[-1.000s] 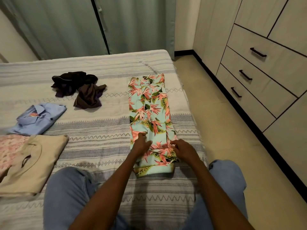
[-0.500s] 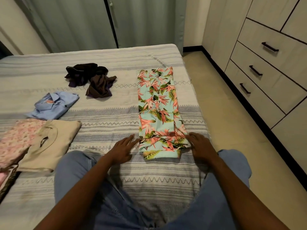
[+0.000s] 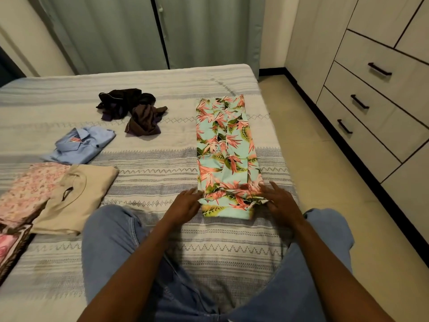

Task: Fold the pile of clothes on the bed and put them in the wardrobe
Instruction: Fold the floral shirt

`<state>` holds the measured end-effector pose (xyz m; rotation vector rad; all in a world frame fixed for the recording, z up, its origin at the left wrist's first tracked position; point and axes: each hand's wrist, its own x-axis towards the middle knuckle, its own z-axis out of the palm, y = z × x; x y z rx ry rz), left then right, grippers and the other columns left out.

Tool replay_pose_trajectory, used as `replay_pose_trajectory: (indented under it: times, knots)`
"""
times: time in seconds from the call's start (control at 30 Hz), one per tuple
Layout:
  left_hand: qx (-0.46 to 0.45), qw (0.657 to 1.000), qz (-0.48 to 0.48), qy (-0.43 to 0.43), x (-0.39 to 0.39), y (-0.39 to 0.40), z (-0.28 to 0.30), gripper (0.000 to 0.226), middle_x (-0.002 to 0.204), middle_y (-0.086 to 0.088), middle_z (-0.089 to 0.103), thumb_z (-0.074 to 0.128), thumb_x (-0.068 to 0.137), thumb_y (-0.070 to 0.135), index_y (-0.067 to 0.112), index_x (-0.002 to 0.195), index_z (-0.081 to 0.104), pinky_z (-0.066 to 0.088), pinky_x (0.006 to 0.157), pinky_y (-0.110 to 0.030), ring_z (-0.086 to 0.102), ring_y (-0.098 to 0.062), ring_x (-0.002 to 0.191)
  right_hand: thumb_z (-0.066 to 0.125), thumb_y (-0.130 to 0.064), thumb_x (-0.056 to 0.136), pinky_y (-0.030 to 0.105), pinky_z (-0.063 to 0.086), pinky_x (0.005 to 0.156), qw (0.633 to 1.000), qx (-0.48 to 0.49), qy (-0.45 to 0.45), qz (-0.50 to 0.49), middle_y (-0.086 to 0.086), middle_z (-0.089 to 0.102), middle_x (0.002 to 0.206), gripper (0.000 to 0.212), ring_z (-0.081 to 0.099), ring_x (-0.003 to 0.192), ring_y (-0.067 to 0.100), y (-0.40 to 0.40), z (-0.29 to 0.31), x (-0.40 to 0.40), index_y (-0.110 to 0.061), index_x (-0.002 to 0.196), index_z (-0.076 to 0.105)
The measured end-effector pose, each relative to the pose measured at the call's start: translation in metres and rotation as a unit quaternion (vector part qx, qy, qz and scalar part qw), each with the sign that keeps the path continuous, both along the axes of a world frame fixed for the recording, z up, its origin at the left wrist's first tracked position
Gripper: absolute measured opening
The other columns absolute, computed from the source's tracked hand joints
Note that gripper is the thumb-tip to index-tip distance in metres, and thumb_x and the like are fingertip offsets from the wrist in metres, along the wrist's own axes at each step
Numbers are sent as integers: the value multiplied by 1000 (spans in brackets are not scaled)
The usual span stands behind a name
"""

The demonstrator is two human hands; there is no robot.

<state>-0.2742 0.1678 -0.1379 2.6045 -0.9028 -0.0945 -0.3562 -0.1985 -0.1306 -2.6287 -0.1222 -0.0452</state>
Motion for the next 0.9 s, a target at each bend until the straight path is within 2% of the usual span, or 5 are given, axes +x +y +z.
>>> replay_pose_trajectory:
  times: [0.13,0.23,0.37,0.5,0.9]
  knots:
    - [-116,990,58,64,-12,-9,46,55,80,-6,73,35,89,52,11,85,72,51,70,-34,67,-19,76,61,-16,82,40,41,97,993,116,1,-24,24,71,110,26,64,105,31,-2,16,-5,-2,94,80]
    - [-182,976,71,93,-14,-15,72,53,55,0,59,41,90,57,15,62,56,37,52,-24,56,-4,51,56,-38,77,38,40,63,977,209,10,-37,10,60,61,43,52,60,19,-3,28,-8,0,61,63]
    - [-254,956,106,99,-7,-19,72,56,62,-10,52,46,90,60,8,72,52,30,55,-29,47,-9,57,54,-31,86,38,45,64,983,167,-45,-66,2,71,80,21,61,73,18,8,43,-3,-18,80,70]
    - [-299,935,163,99,9,-32,61,26,72,3,64,52,99,45,22,93,60,52,57,-39,66,-15,65,57,-19,96,33,49,71,982,130,-37,-133,1,74,102,23,66,89,23,13,39,32,-24,114,71]
    - [-341,891,277,113,140,-69,52,15,91,4,70,49,105,28,22,103,63,50,70,-27,66,-4,82,49,-25,100,30,42,62,965,180,23,-188,1,71,94,21,65,83,25,7,37,197,-27,108,68]
